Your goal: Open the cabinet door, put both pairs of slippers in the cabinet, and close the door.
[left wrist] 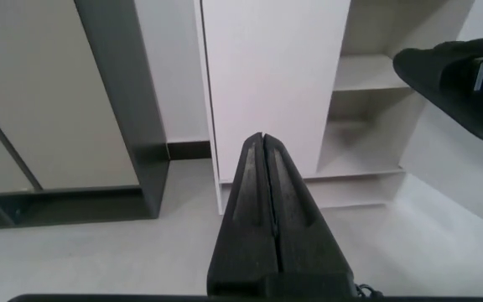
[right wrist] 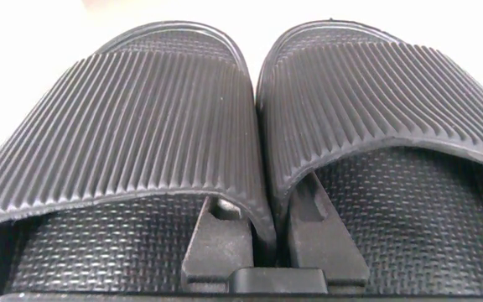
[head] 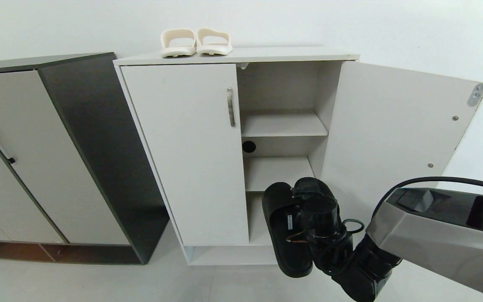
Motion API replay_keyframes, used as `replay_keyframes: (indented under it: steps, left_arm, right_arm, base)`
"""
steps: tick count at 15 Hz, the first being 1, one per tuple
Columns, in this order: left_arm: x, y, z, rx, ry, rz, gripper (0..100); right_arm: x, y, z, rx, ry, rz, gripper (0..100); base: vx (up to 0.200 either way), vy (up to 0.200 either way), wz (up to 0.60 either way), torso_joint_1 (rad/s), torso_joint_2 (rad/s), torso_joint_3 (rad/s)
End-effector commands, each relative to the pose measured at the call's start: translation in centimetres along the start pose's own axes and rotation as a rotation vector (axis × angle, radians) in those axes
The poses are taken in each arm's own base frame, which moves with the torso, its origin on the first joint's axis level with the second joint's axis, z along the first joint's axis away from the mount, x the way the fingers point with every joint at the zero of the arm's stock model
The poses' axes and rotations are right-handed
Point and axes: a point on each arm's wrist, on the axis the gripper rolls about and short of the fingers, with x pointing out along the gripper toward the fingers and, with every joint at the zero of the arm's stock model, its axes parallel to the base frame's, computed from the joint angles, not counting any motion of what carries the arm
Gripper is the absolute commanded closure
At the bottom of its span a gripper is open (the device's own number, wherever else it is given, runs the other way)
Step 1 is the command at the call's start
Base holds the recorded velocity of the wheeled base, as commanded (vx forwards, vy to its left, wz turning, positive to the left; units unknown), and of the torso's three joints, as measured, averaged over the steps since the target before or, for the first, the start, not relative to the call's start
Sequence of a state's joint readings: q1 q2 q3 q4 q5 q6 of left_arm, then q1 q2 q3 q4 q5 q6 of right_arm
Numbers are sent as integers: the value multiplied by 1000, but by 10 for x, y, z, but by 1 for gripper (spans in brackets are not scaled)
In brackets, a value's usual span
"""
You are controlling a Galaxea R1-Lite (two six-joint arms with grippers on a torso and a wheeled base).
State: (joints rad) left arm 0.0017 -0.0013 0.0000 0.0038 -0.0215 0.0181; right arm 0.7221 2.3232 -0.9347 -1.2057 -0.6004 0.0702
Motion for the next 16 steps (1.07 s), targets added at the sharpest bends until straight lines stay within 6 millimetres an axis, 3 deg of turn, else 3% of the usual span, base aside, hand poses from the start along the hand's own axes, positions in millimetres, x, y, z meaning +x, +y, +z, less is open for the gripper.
replay_keyframes:
  steps: [1, 3, 16]
  left_arm:
    - [0, 0, 0, 0, 2, 0, 100]
    - [0, 0, 0, -1, 2, 0, 100]
    - [0, 0, 0, -1, 2, 0, 100]
  right_arm:
    - [1, 0, -4, -5, 9, -1, 100]
    - [2, 0, -4, -5, 9, -3, 100]
    - [7, 7, -7, 25, -22, 9, 100]
  base:
    - [200, 0, 0, -12, 7, 12]
    - [200, 0, 0, 5, 2, 5]
    - [0, 0, 0, 0, 0, 0]
